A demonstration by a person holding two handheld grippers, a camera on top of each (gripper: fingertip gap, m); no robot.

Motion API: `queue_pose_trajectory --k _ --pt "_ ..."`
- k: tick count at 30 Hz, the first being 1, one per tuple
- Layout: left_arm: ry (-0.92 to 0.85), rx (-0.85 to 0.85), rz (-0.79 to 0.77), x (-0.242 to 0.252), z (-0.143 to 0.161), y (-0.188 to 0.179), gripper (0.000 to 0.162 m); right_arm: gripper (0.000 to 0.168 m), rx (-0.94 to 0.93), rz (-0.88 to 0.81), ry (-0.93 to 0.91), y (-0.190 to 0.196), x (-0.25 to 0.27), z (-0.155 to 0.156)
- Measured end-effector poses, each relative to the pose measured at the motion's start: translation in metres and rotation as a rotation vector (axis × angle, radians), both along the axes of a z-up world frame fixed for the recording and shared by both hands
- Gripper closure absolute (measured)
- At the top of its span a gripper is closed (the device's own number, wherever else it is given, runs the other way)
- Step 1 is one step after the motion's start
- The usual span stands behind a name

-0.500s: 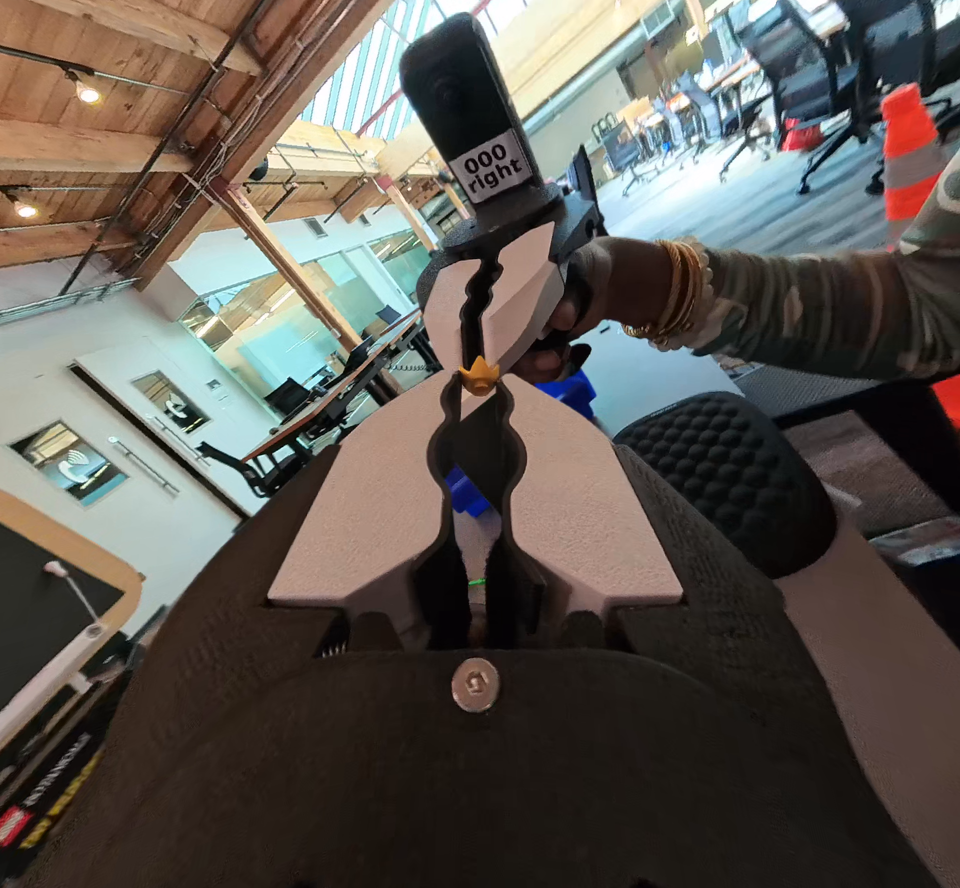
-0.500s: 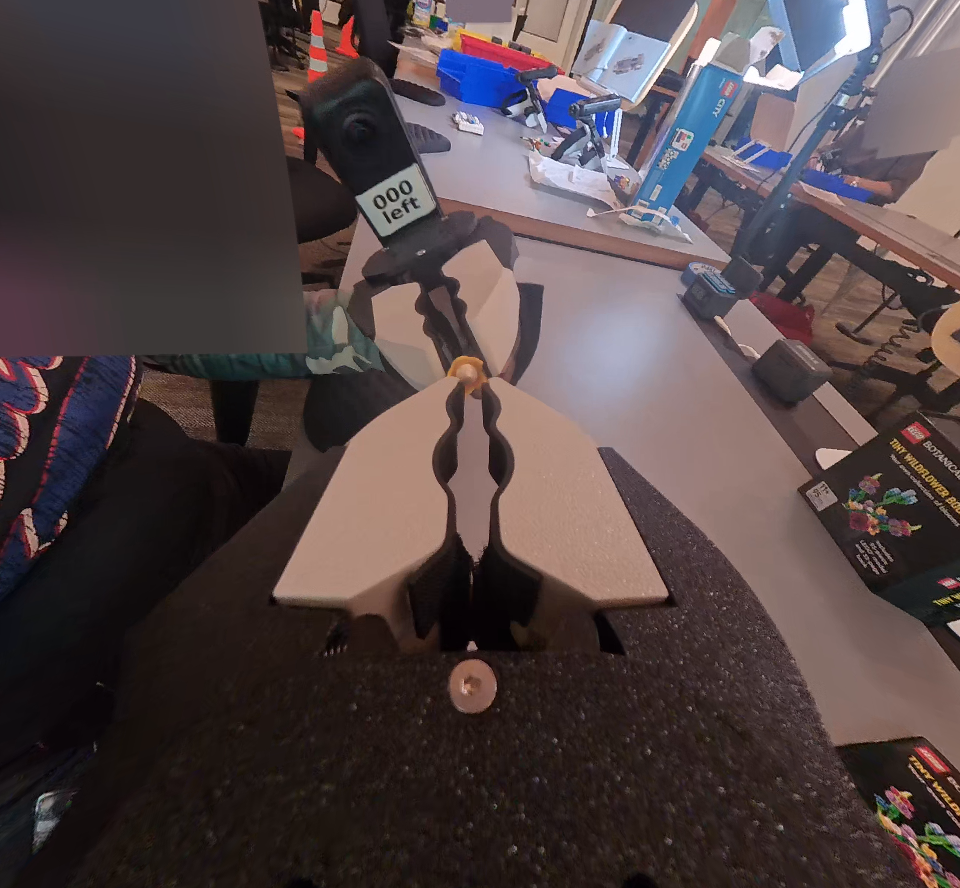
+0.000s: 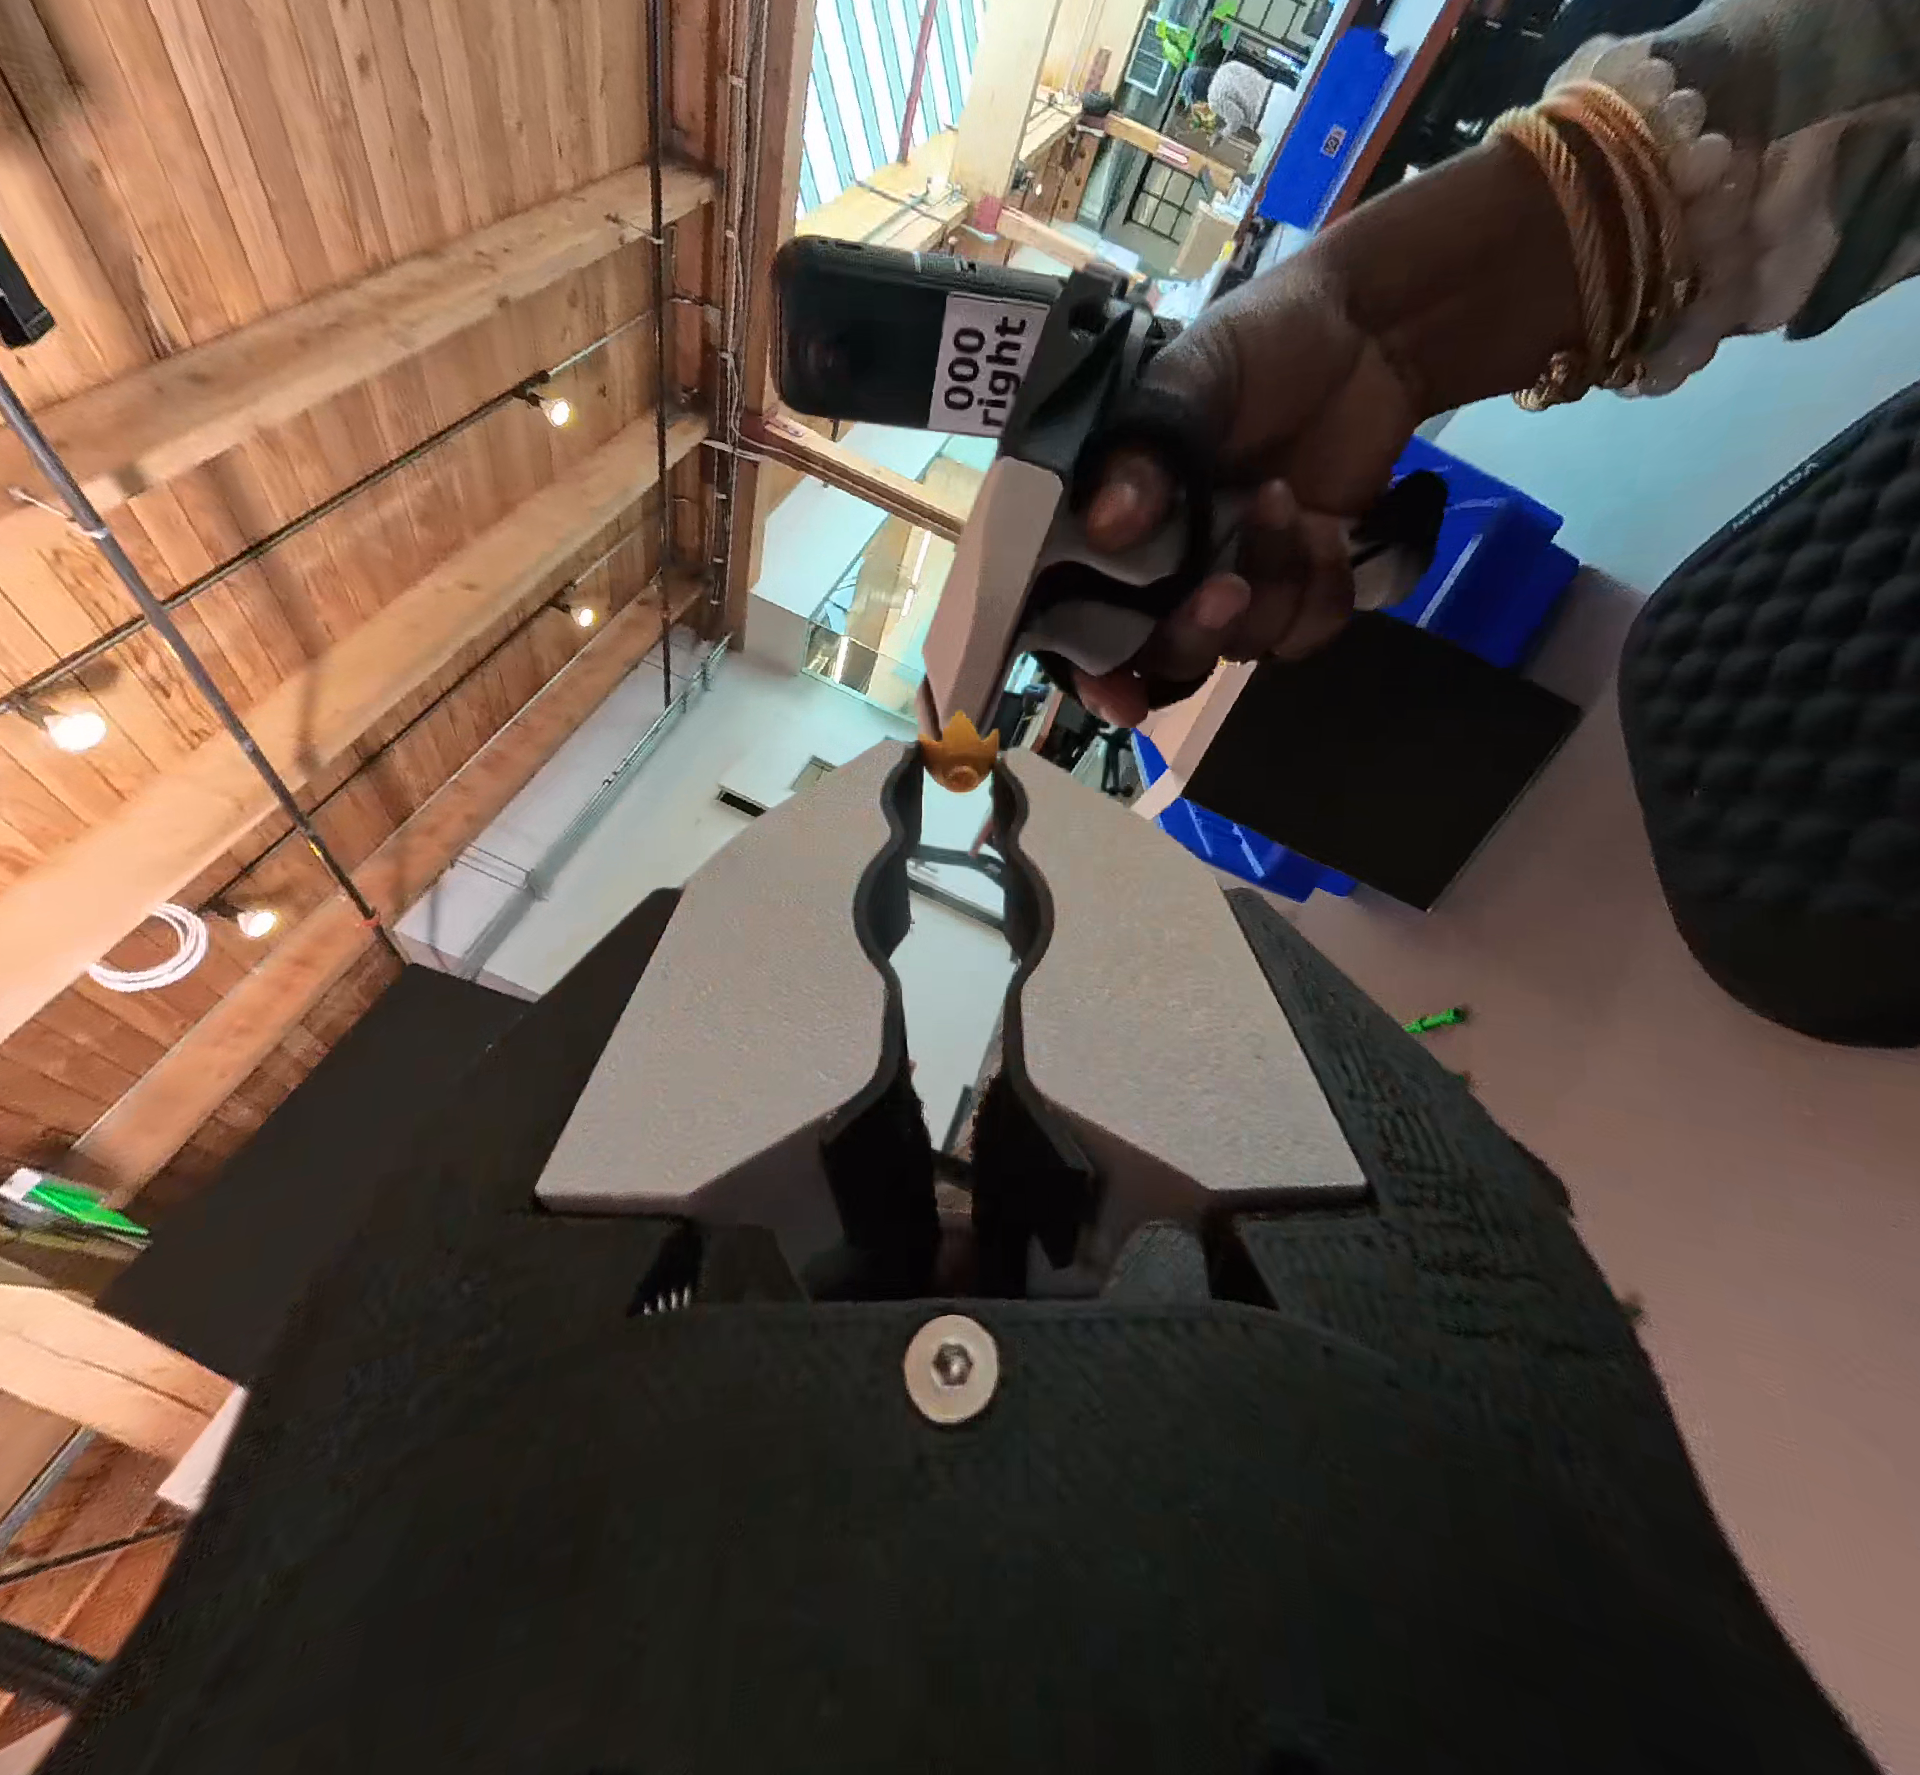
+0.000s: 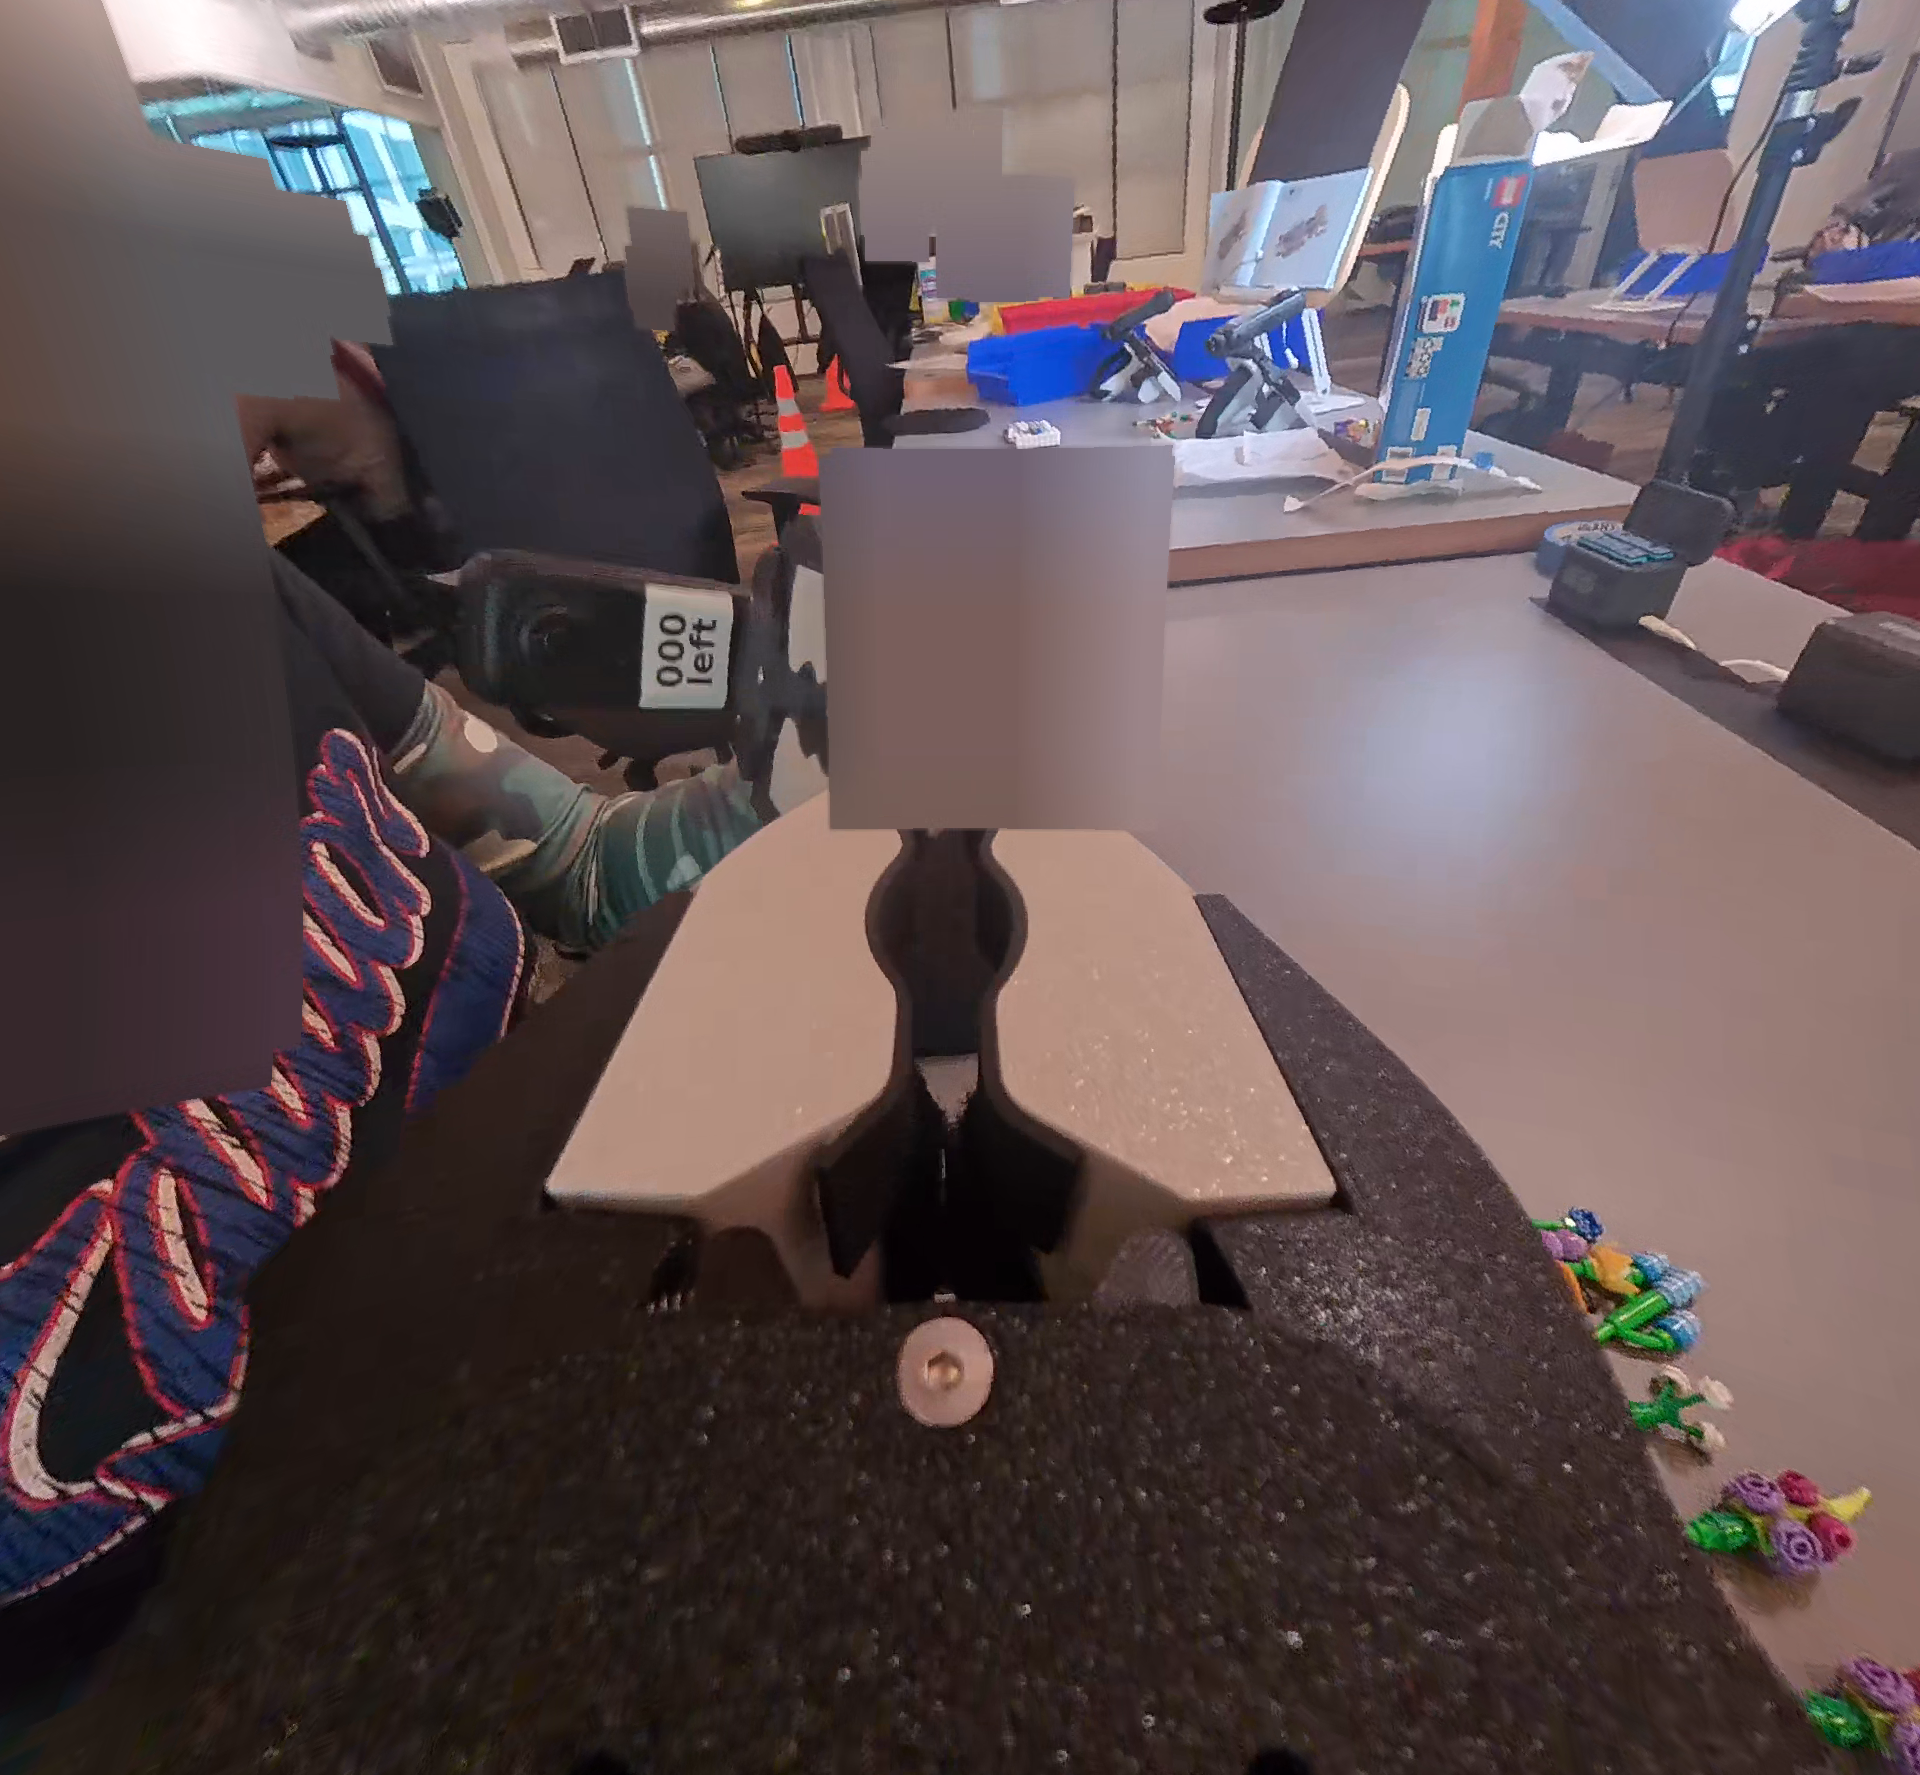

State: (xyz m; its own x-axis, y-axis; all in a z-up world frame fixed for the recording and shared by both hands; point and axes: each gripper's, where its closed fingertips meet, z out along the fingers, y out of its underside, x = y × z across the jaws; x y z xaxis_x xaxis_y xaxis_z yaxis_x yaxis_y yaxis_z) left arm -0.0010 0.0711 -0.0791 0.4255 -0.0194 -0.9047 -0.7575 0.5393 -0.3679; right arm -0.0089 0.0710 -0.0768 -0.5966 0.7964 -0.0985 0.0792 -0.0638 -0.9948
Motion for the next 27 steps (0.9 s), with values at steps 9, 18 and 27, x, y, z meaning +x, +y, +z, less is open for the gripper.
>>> queue_pose_trajectory --k 9,18,27 --pt "0.000 -0.026 0.001 -0.0001 -0.0035 0.0028 0.149 0.163 0.084 0.009 -0.002 -0.0049 0.0017 -0.0057" --pt "0.001 -0.078 -0.008 -0.0009 -0.0089 0.0047 0.150 0.165 0.071 0.034 -0.011 -0.0048 0.0012 -0.0095" --pt "-0.111 -0.120 -0.089 -0.0039 -0.0065 0.0031 0.150 0.168 0.105 0.004 0.017 -0.0037 -0.0013 -0.0071"
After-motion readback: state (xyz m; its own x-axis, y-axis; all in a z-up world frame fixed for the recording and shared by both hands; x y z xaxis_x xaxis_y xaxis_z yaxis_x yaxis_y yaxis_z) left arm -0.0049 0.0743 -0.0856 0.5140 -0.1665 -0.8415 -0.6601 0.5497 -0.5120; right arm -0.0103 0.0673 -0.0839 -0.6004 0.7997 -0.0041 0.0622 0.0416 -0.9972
